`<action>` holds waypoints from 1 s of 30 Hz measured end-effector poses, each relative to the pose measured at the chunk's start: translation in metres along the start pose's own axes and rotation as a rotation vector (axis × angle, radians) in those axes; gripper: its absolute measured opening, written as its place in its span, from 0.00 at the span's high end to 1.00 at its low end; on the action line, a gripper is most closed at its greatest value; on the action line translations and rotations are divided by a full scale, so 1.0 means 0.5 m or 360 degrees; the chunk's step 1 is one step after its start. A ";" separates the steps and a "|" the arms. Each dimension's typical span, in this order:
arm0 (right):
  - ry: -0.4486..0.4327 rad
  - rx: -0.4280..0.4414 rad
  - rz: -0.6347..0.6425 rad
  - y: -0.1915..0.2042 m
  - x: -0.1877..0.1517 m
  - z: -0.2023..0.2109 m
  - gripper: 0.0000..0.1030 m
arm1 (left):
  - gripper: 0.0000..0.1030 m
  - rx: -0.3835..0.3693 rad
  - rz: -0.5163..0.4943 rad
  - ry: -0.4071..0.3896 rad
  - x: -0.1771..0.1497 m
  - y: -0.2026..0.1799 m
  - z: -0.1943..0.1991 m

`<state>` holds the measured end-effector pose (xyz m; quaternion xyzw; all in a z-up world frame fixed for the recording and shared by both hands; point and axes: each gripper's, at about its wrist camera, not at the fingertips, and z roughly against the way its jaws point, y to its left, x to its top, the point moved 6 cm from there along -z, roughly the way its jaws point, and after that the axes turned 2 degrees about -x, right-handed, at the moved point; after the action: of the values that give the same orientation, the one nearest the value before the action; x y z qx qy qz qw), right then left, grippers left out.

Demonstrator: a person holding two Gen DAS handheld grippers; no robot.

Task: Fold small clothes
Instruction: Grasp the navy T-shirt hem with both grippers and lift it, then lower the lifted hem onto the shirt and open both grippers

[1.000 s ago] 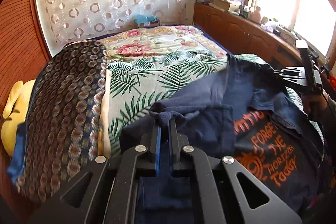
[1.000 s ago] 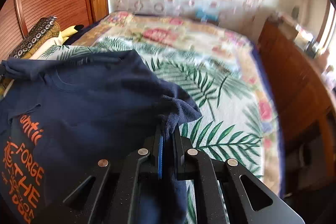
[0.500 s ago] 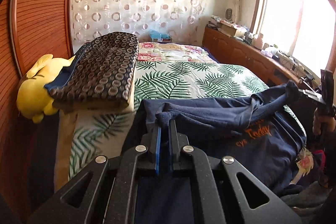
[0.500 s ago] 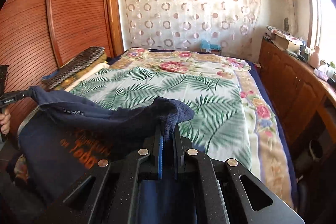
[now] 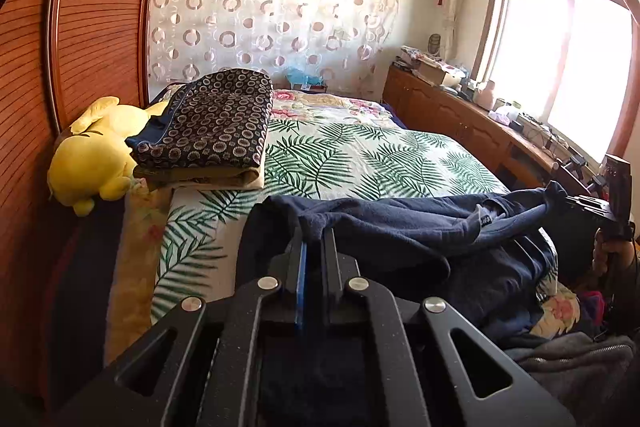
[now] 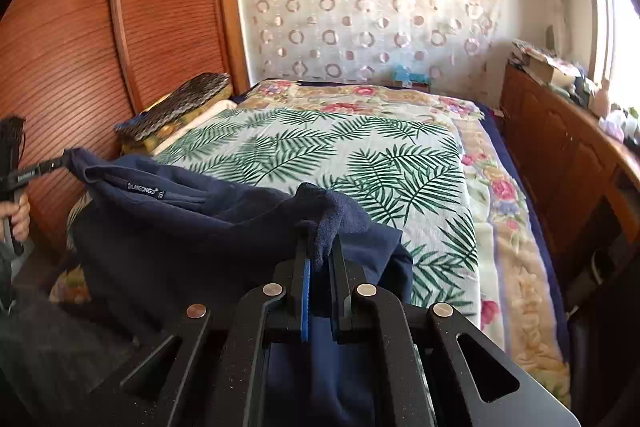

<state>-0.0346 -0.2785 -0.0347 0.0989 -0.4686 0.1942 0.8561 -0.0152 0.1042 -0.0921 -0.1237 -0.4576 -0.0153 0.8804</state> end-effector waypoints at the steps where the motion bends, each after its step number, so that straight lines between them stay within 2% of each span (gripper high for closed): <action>1: 0.0007 0.0006 0.0006 0.003 0.003 0.003 0.94 | 0.94 0.0008 -0.0005 0.0012 -0.006 -0.003 0.001; 8: 0.0163 -0.0013 -0.0031 -0.006 -0.050 -0.031 0.94 | 0.93 0.0079 -0.0019 0.0122 -0.039 0.009 -0.042; 12: 0.0194 -0.0015 -0.0034 -0.005 -0.051 -0.037 0.94 | 0.82 0.0125 -0.0035 0.0091 -0.032 0.009 -0.033; 14: 0.0199 -0.0013 -0.0033 -0.002 -0.049 -0.032 0.93 | 0.74 0.0135 -0.0031 0.0057 -0.023 0.014 -0.023; 16: 0.0192 -0.0007 -0.0035 -0.001 -0.043 -0.025 0.89 | 0.57 0.0139 -0.0023 0.0023 -0.012 0.021 -0.015; 17: 0.0189 -0.0014 -0.0033 -0.007 -0.037 -0.030 0.87 | 0.55 0.0144 -0.0020 0.0010 -0.005 0.026 -0.011; 18: 0.0187 -0.0019 -0.0031 -0.008 -0.033 -0.025 0.86 | 0.50 0.0144 -0.0022 0.0010 0.000 0.029 -0.012; 21: 0.0172 -0.0042 -0.0026 -0.018 -0.024 -0.019 0.79 | 0.23 0.0164 -0.0042 0.0001 0.012 0.037 -0.019; 24: 0.0142 -0.0068 -0.0025 -0.037 -0.018 -0.001 0.75 | 0.22 0.0189 -0.0038 0.0010 0.022 0.056 -0.038; 30: 0.0142 -0.0171 -0.0065 -0.089 -0.008 -0.015 0.75 | 0.22 0.0230 -0.0086 0.0067 0.039 0.071 -0.100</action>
<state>-0.0118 -0.3171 -0.0414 0.0537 -0.4377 0.1556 0.8839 0.0410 0.1288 -0.1109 -0.0471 -0.4421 -0.0087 0.8957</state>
